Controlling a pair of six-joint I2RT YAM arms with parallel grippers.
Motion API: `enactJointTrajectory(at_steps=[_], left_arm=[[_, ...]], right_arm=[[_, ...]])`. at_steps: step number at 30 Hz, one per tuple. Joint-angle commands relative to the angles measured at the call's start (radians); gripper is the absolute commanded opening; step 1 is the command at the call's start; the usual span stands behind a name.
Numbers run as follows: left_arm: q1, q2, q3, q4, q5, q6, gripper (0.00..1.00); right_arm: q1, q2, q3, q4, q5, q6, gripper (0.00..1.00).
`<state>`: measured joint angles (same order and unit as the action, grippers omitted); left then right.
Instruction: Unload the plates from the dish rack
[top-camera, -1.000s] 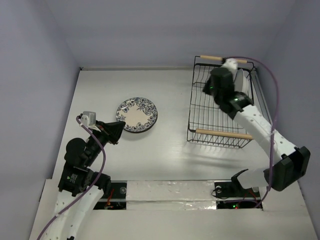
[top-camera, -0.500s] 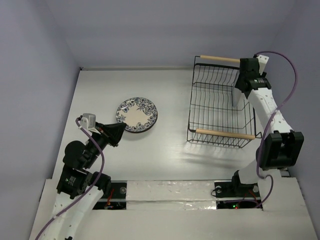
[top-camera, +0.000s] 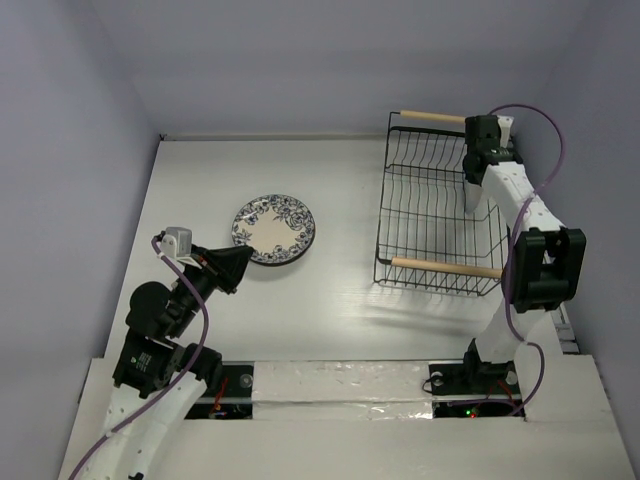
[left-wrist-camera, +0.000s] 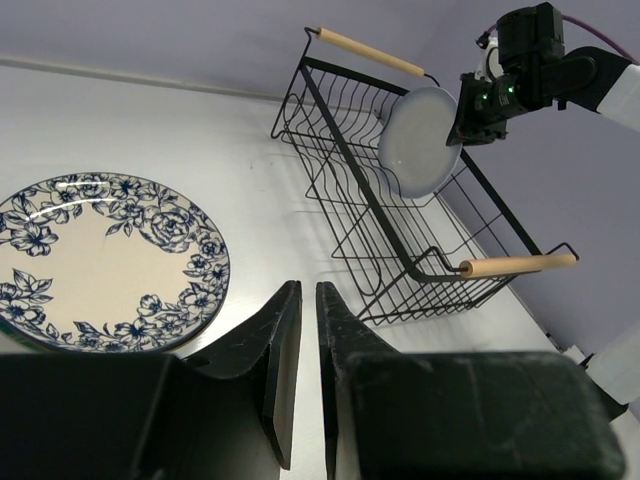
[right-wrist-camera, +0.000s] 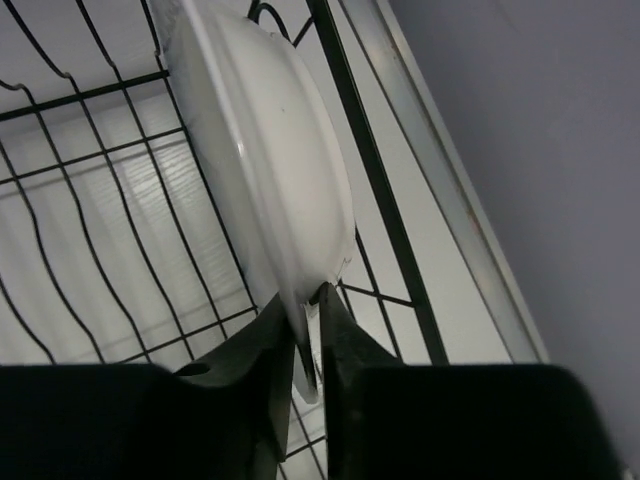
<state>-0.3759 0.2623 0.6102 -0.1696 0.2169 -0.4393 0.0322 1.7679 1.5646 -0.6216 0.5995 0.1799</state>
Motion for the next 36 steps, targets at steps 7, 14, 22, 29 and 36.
enactJointTrajectory(at_steps=[7,14,22,29,36], left_arm=[[-0.006,-0.003,0.019,0.031,-0.005,0.002,0.09],[-0.006,0.002,0.017,0.031,-0.005,0.001,0.1],[0.003,0.008,0.016,0.03,-0.004,-0.001,0.11],[0.023,0.028,0.019,0.03,0.001,0.004,0.18],[0.061,0.037,0.019,0.033,0.009,0.005,0.34]], right_arm=[[0.047,-0.117,0.034,0.01,0.132,-0.071,0.0],[0.136,-0.24,0.028,-0.009,0.22,-0.076,0.0],[0.293,-0.524,0.002,0.049,0.071,0.026,0.0],[0.403,-0.661,-0.24,0.486,-0.549,0.317,0.0],[0.548,-0.408,-0.282,0.85,-0.759,0.556,0.0]])
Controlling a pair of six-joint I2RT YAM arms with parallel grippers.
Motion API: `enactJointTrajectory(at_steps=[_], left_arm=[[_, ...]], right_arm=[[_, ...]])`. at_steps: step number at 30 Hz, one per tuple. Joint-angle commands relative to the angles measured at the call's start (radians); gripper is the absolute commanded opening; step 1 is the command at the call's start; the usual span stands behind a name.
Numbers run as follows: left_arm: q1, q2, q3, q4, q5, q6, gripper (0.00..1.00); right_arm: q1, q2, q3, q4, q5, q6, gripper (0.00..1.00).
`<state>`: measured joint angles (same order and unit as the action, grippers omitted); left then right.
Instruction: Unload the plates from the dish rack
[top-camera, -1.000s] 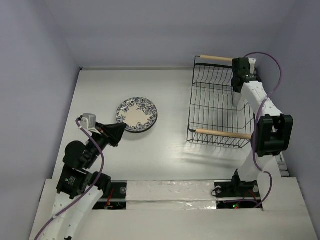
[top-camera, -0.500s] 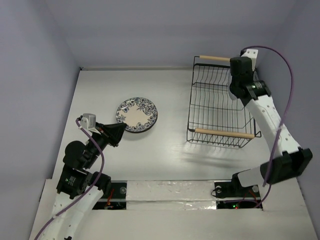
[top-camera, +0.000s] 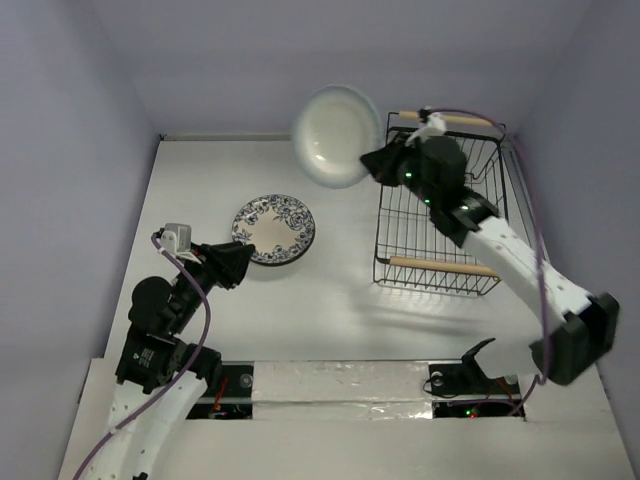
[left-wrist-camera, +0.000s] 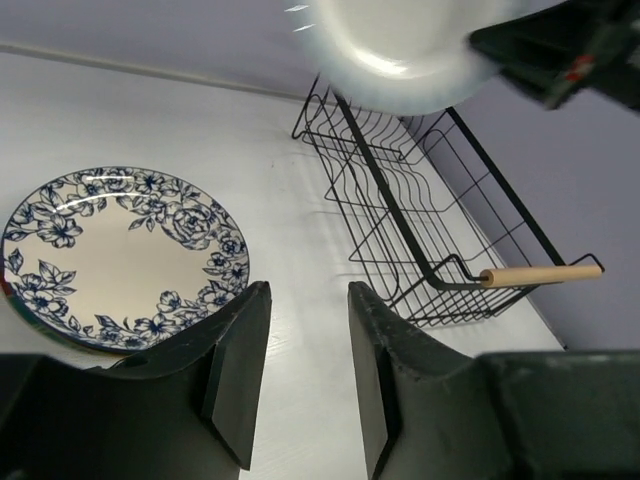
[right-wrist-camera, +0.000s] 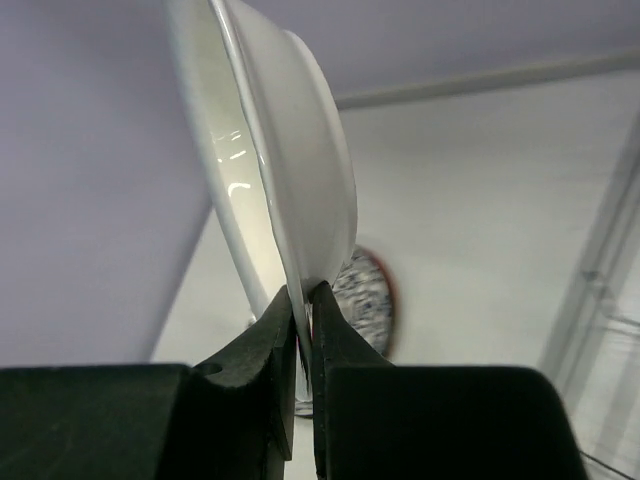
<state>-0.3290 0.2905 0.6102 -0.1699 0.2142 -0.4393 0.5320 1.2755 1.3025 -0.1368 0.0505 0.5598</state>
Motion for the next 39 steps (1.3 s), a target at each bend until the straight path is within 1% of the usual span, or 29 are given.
enactJointTrajectory(at_steps=[1,2,4,6,8,16,23,28,35,37,38,39], left_arm=[[0.015,0.01,0.019,0.036,0.016,0.005,0.36],[0.024,0.013,0.019,0.036,0.019,0.007,0.41],[0.024,0.016,0.019,0.036,0.022,0.01,0.45],[0.034,0.022,0.022,0.037,0.022,0.011,0.48],[0.034,0.024,0.02,0.036,0.022,0.011,0.5],[0.044,0.024,0.02,0.04,0.024,0.01,0.5],[0.044,0.022,0.019,0.04,0.025,0.007,0.5],[0.044,0.019,0.016,0.041,0.027,0.007,0.5],[0.044,0.018,0.016,0.044,0.03,0.007,0.51],[0.044,0.015,0.014,0.043,0.031,0.007,0.51],[0.044,0.015,0.014,0.044,0.031,0.007,0.51],[0.044,0.015,0.016,0.044,0.031,0.007,0.51]], right_arm=[[0.06,0.157,-0.019,0.444,-0.233,0.236,0.0],[0.086,0.194,-0.013,0.474,-0.28,0.259,0.0],[0.118,0.293,0.017,0.543,-0.294,0.311,0.0],[0.163,0.355,0.049,0.554,-0.308,0.324,0.0],[0.186,0.415,0.064,0.572,-0.296,0.354,0.0],[0.209,0.554,-0.057,0.808,-0.345,0.567,0.0],[0.209,0.591,-0.12,0.809,-0.313,0.586,0.0],[0.209,0.588,-0.141,0.758,-0.278,0.563,0.03],[0.209,0.602,-0.158,0.704,-0.256,0.546,0.11],[0.209,0.61,-0.164,0.7,-0.253,0.542,0.16],[0.209,0.611,-0.167,0.692,-0.252,0.537,0.21],[0.209,0.611,-0.163,0.692,-0.247,0.537,0.22]])
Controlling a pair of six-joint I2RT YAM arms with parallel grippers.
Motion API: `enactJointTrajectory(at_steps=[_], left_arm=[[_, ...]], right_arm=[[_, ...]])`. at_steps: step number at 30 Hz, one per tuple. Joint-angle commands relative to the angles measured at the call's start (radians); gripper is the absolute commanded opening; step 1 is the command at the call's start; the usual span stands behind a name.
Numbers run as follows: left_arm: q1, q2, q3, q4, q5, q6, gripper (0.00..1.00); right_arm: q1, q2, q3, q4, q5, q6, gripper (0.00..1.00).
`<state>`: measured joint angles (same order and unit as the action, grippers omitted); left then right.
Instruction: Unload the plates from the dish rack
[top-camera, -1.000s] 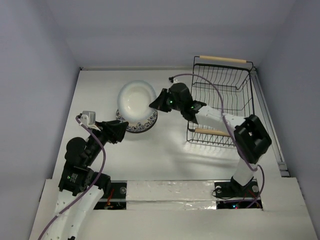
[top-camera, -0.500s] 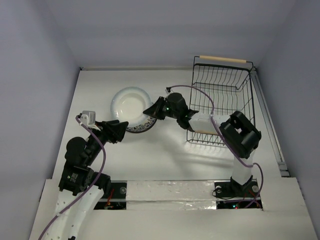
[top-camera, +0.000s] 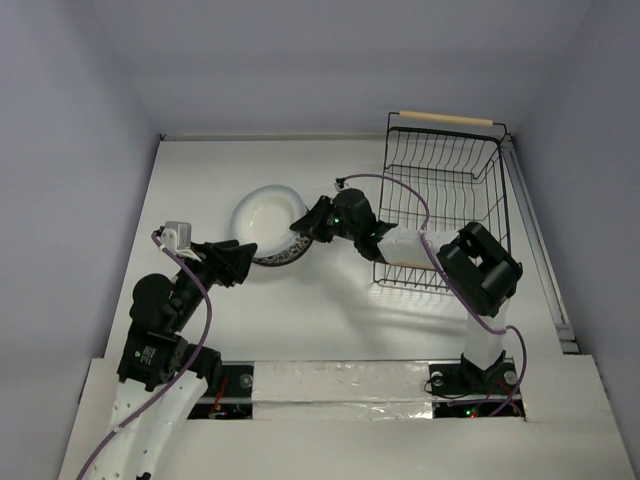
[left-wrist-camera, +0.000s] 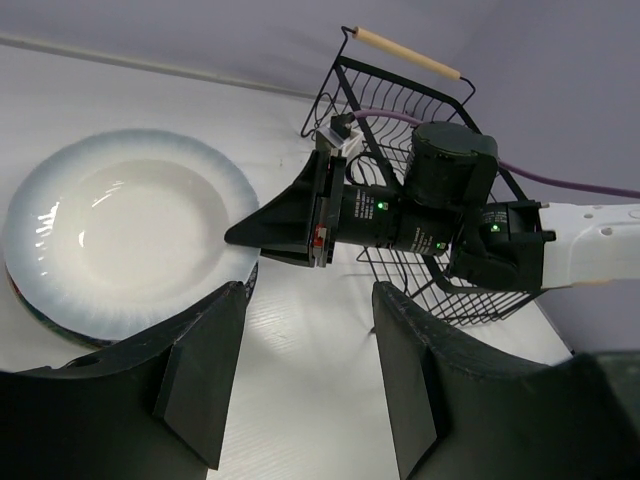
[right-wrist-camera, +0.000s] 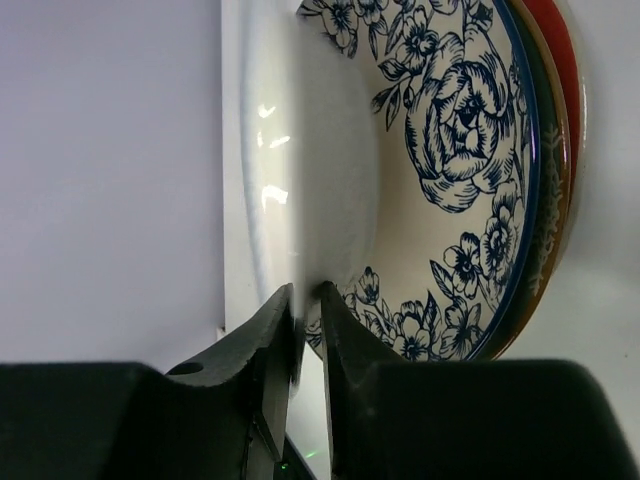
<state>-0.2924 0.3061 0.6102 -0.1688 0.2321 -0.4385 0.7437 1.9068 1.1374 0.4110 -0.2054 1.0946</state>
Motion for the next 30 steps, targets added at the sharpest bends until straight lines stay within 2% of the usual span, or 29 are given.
enactJointTrajectory(at_steps=[1,10,17,19,20,24,28,29,30], left_arm=[[0.007,-0.001,0.016,0.043,0.015,0.006,0.51],[0.007,-0.004,0.016,0.045,0.016,0.007,0.51],[0.007,-0.007,0.014,0.048,0.021,0.006,0.52],[0.007,-0.009,0.014,0.046,0.023,0.006,0.52],[0.007,-0.009,0.016,0.046,0.024,0.006,0.53],[0.007,-0.012,0.016,0.046,0.026,0.007,0.56],[0.007,-0.007,0.019,0.048,0.033,0.009,0.63],[0.007,-0.005,0.019,0.048,0.036,0.011,0.67],[0.007,-0.004,0.02,0.048,0.039,0.012,0.69]], right_arm=[[-0.003,-0.017,0.004,0.128,0.009,-0.007,0.23],[-0.003,-0.021,0.008,0.06,0.037,-0.039,0.31],[0.019,-0.068,0.034,-0.118,0.138,-0.148,0.71],[0.019,-0.081,0.044,-0.161,0.181,-0.174,0.76],[0.028,-0.087,0.044,-0.17,0.196,-0.179,0.83],[0.037,-0.155,0.042,-0.195,0.305,-0.211,0.94],[0.046,-0.262,0.05,-0.236,0.356,-0.259,0.94],[0.057,-0.314,0.051,-0.248,0.359,-0.283,0.93],[0.057,-0.343,0.053,-0.258,0.372,-0.295,0.88]])
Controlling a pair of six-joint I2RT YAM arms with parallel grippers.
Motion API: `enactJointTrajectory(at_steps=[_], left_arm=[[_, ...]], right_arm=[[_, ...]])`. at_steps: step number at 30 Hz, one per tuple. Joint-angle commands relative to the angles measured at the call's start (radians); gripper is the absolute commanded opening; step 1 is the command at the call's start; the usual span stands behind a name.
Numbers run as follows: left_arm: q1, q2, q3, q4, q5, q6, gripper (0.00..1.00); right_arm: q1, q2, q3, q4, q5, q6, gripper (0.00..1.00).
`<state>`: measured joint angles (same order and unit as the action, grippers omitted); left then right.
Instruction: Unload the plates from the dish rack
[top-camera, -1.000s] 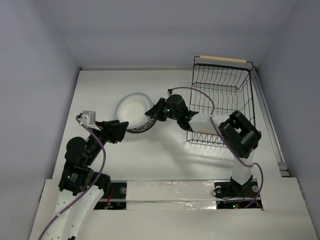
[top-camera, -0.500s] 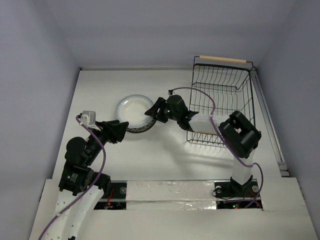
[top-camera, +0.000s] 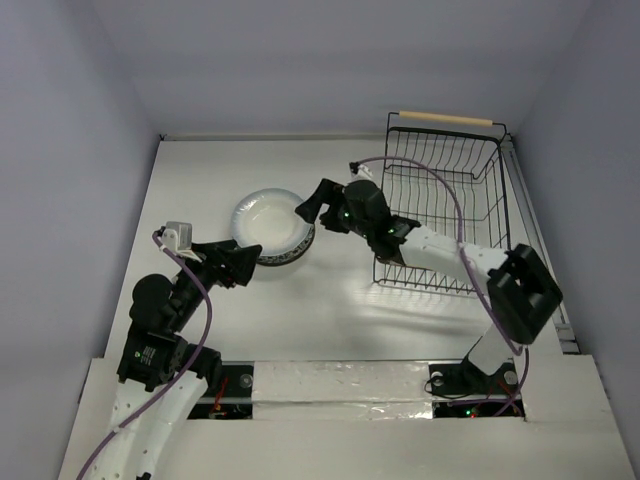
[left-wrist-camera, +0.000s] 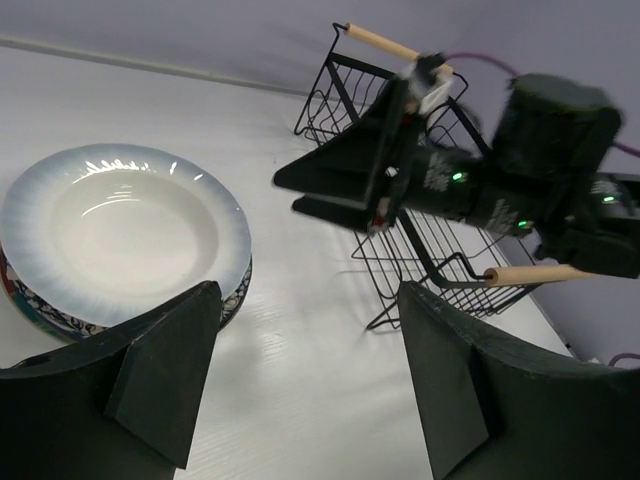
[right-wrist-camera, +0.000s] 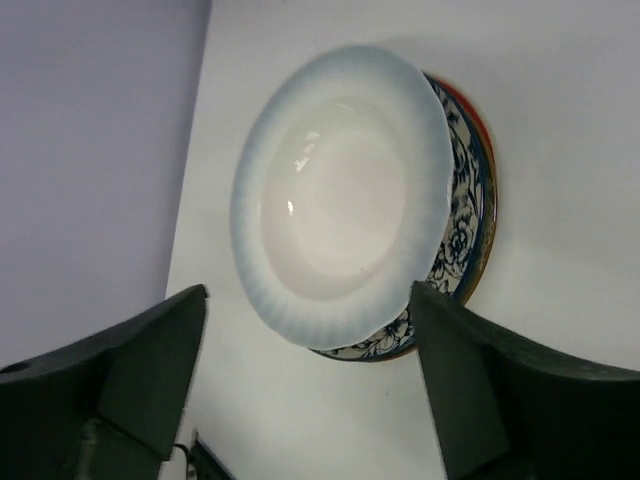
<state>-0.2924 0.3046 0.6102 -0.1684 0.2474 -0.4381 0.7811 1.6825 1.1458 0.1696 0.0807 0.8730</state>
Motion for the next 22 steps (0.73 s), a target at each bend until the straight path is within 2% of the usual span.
enactJointTrajectory(at_steps=[1,2,4,5,11,12,13,14,15,16,17,19,22], left_arm=[[0.007,-0.001,0.022,0.046,0.024,0.01,0.7],[0.007,0.001,0.025,0.046,0.026,0.013,0.73],[0.007,0.004,0.031,0.038,0.021,0.018,0.76],[0.007,0.005,0.034,0.04,0.02,0.021,0.77],[0.007,0.014,0.068,0.049,0.023,0.027,0.8],[0.007,0.014,0.077,0.053,0.024,0.022,0.81],[0.007,0.014,0.098,0.069,0.027,0.018,0.81],[0.007,0.014,0.109,0.076,0.029,0.016,0.81],[0.007,0.014,0.121,0.082,0.027,0.015,0.81],[0.007,0.016,0.141,0.095,0.026,0.018,0.81],[0.007,0.019,0.151,0.098,0.023,0.022,0.81],[0.007,0.033,0.166,0.102,0.015,0.033,0.8],[0.007,0.054,0.168,0.106,0.009,0.039,0.81]], right_arm=[[0.02,-0.147,0.046,-0.025,0.097,-0.084,0.81],[0.02,-0.208,0.042,-0.039,0.108,-0.109,0.53],[0.02,-0.283,0.025,-0.056,0.142,-0.138,0.1],[0.02,-0.325,-0.006,-0.058,0.158,-0.152,0.0],[0.029,-0.847,-0.234,-0.019,0.304,-0.293,0.0],[0.029,-0.925,-0.295,-0.033,0.38,-0.304,0.12],[0.029,-1.071,-0.322,-0.065,0.414,-0.313,0.26],[0.029,-1.139,-0.343,-0.08,0.451,-0.328,0.43],[0.029,-1.196,-0.362,-0.099,0.521,-0.33,0.78],[0.029,-1.292,-0.388,-0.142,0.557,-0.319,0.92],[0.029,-1.328,-0.397,-0.16,0.591,-0.315,1.0],[0.029,-1.375,-0.425,-0.189,0.645,-0.315,1.0],[0.029,-1.393,-0.445,-0.216,0.637,-0.316,1.0]])
